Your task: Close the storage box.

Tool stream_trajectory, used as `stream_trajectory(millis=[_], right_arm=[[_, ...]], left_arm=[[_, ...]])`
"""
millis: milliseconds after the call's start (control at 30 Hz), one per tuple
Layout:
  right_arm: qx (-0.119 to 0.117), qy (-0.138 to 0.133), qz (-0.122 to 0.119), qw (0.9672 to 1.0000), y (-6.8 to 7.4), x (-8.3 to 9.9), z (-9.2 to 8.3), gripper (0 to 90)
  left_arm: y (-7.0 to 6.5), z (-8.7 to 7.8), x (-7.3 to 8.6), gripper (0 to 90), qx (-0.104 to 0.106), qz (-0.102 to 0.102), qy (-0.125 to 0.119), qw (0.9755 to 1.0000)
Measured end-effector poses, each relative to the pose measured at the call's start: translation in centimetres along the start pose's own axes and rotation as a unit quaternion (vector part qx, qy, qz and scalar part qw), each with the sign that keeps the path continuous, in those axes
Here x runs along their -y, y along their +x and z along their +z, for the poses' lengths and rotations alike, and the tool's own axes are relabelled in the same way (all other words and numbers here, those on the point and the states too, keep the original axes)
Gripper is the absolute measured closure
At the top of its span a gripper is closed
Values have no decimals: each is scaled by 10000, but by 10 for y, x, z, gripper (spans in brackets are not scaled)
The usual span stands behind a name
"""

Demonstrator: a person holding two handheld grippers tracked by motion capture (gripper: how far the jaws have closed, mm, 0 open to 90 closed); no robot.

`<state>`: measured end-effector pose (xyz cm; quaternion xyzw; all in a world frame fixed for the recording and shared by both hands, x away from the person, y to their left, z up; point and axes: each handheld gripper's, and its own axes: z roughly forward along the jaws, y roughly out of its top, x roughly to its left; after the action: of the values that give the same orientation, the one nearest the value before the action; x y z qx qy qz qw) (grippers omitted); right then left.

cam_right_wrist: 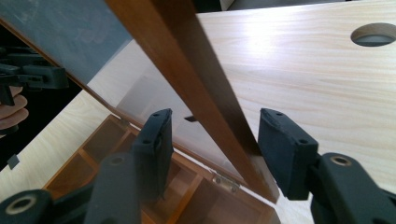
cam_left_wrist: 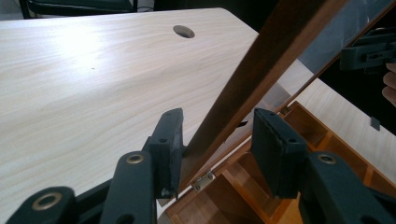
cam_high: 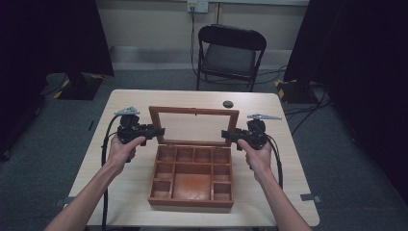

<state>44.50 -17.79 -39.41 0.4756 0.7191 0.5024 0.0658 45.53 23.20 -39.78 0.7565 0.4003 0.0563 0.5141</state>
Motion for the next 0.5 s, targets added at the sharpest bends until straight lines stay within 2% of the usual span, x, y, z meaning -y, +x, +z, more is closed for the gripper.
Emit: stream_trajectory(millis=[300,500], right_arm=[[22,-20,44,10000,0,6,-6,465],[114,1,-141,9998,7,11,-9,433]], left_arm=[[-6,-2,2,519,-54,51,22,10000],[-11,-6,7,492,-8,88,-6,10000]])
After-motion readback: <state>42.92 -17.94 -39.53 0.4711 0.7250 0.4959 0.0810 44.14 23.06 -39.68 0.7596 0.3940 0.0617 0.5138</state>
